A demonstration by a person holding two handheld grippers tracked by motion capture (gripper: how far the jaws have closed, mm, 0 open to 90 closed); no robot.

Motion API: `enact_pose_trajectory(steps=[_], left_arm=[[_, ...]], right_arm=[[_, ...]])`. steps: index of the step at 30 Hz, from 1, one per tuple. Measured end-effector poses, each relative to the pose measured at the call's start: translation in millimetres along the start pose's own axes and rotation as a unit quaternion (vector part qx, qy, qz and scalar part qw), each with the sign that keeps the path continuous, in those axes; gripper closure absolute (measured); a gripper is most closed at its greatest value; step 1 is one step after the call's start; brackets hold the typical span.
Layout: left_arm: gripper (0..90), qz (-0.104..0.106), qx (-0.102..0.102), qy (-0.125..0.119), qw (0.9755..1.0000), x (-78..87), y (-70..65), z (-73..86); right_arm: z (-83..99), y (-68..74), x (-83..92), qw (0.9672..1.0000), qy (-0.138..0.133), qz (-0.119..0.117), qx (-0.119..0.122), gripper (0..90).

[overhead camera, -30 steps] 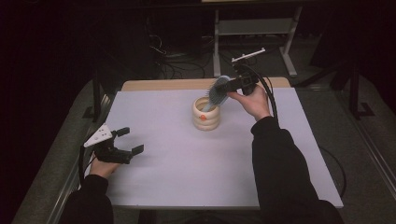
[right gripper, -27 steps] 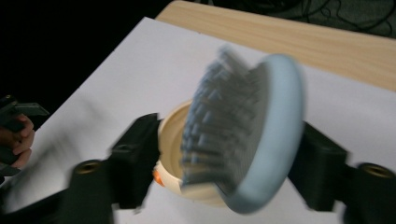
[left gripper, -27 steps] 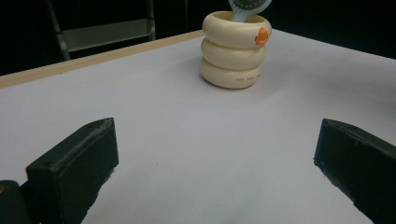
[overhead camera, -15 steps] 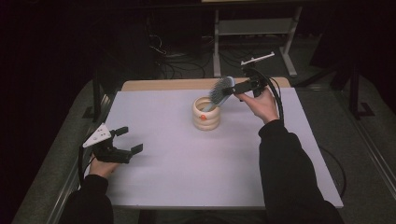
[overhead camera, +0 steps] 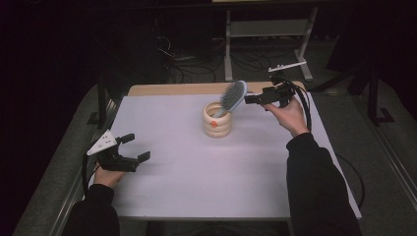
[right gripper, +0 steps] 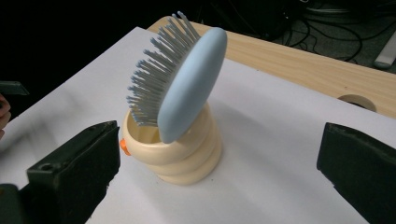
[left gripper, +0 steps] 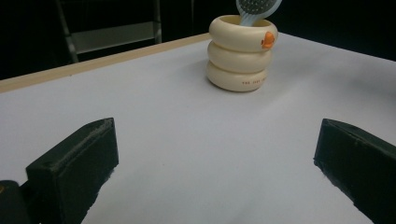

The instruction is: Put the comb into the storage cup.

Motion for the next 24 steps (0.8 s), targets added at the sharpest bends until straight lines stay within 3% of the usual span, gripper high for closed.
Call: enact_pose_trajectory(steps=[11,24], left_arm=[[0.0,0.002,0.003,0.008,1.0000,-0.9,-0.4,1.1],[0.0,0.003,0.002,0.012,0.9999,-1.4,-1.3,1.4]], right_arm=[[9.8,-5.8,17.0,0.9999,-0.010,-0.005,0.009,0.0],[24.6,-13.7,35.4,0.9998,-0.013,0.006,0.014,0.0]])
Point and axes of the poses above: each handheld gripper's, and its own axes: x roughly backward along the jaws, z roughly out of its underside, y roughly to its left, the point moved 1 cm from there along -x, roughly forward along the jaws, and after that the axes turned 7 degrees about -y, right-handed, at the moved point
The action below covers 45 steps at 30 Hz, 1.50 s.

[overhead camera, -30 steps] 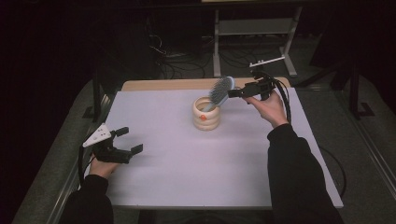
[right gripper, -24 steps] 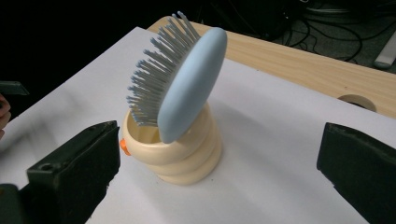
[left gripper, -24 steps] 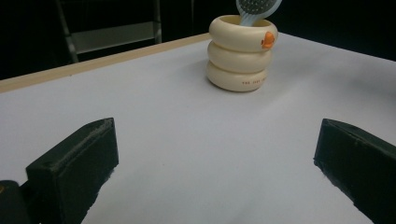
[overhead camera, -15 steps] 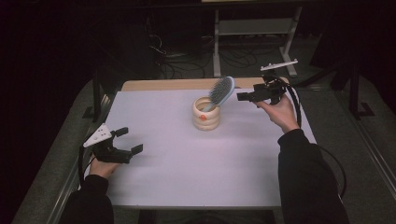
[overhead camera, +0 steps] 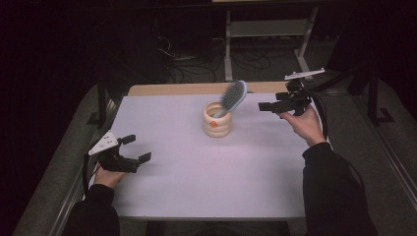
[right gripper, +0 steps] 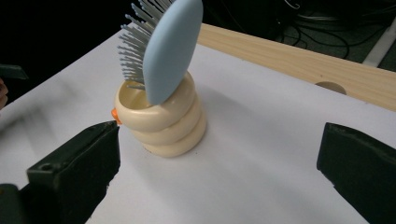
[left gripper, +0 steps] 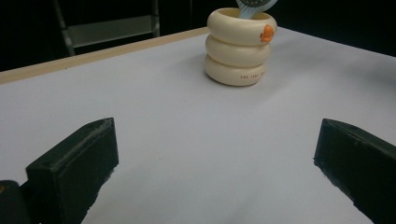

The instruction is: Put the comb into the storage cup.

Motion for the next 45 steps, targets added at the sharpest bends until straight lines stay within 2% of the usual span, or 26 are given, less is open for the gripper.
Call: enact_pose_trajectory(steps=[8,25,45], left_arm=[[0.0,0.000,0.002,0.001,1.0000,0.0,-0.2,0.3],[0.0,0.003,0.001,0.005,1.0000,-0.6,-0.3,0.8],[0.0,0.001,0.003,0.003,1.0000,-0.1,-0.1,0.5]], right_arm=[[11.9,-3.4,8.6,0.9997,0.005,0.017,0.014,0.0],[35.6,-14.0,22.5,0.9998,-0.001,0.022,0.005,0.0],[69.9,-14.6,44.7,0.9995,-0.012,0.028,0.005,0.0]])
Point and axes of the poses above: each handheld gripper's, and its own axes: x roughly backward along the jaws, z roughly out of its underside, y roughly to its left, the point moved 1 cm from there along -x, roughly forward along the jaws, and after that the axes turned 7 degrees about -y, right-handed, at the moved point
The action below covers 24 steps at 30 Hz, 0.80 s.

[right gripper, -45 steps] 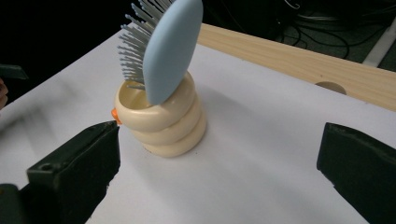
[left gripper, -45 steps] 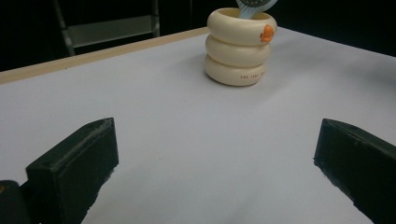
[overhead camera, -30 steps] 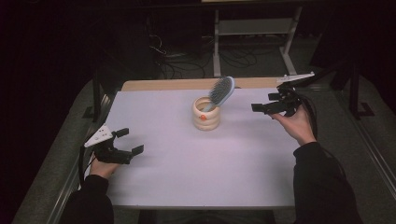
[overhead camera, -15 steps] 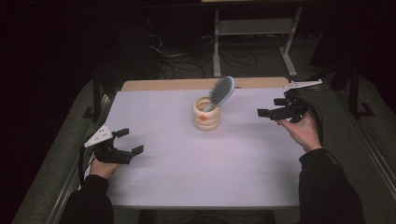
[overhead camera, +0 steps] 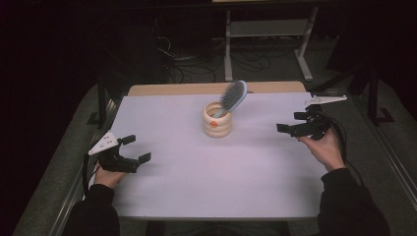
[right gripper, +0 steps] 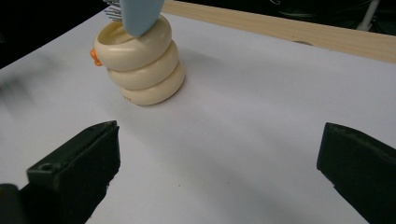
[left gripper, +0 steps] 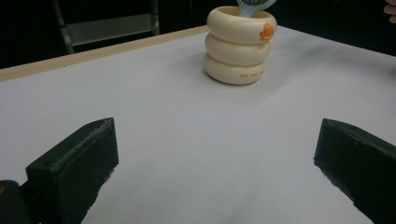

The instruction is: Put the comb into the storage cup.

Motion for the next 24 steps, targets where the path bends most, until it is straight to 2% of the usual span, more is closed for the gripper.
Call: enact_pose_trajectory(steps=[15,24], left_arm=[[0.0,-0.001,0.001,0.000,1.0000,0.0,-0.2,0.1],[0.0,-0.002,0.000,-0.001,1.0000,0.7,-0.1,-0.2]], right_arm=[[19.3,10.0,14.3,0.9999,-0.005,-0.001,0.015,0.0],[37.2,11.8,19.3,0.9999,-0.011,0.002,0.012,0.0]])
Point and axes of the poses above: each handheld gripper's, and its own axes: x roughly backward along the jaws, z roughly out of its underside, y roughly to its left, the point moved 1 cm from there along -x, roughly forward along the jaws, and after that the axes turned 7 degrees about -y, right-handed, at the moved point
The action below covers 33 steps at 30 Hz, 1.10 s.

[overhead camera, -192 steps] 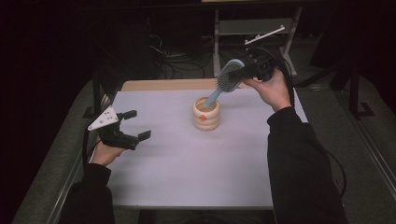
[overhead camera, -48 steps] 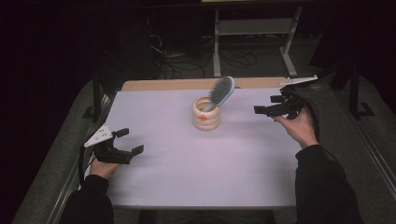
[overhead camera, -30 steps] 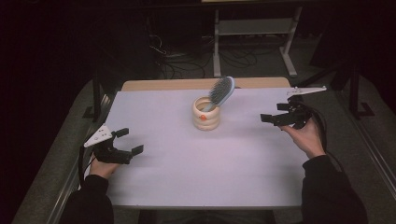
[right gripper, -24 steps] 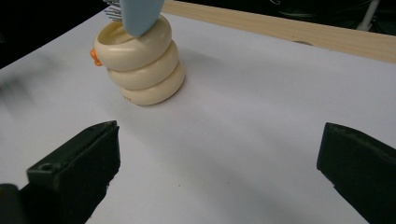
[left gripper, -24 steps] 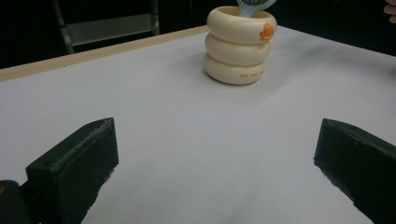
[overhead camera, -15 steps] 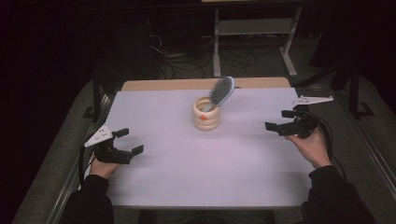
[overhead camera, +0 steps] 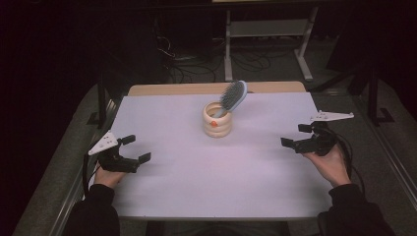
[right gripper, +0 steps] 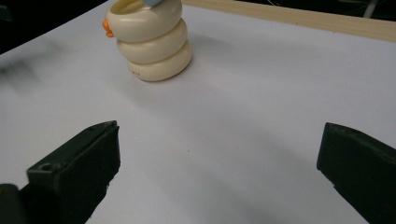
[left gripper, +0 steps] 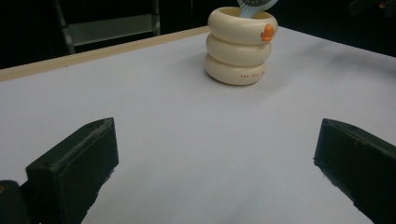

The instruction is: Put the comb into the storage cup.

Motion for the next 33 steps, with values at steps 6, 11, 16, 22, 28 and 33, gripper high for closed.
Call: enact_pose_trajectory(steps=[6,11,16,22,28,33], left_arm=[[0.0,0.000,0.000,-0.001,1.0000,0.4,-0.4,-0.3],[0.0,0.000,0.002,-0.005,1.0000,1.1,-0.4,-0.9],[0.0,-0.002,0.004,-0.009,0.9999,2.5,0.6,-1.3],[0.0,0.001,0.007,-0.009,0.9999,2.9,0.4,-1.4],[0.0,0.001,0.016,-0.019,0.9997,5.7,1.2,-2.7],[0.0,0.006,0.036,-0.045,0.9983,8.5,1.4,-6.4]], right_arm=[[6.9,2.2,6.9,1.0000,-0.007,0.005,0.002,0.0],[18.4,4.2,17.1,0.9996,-0.021,0.020,0.006,0.0],[29.5,2.8,21.9,0.9994,-0.024,0.027,-0.002,0.0],[41.7,4.0,26.0,0.9995,-0.020,0.026,0.002,0.0],[50.7,5.1,31.8,0.9995,-0.024,0.021,0.008,0.0],[52.9,7.0,35.5,0.9991,-0.030,0.027,0.013,0.0]])
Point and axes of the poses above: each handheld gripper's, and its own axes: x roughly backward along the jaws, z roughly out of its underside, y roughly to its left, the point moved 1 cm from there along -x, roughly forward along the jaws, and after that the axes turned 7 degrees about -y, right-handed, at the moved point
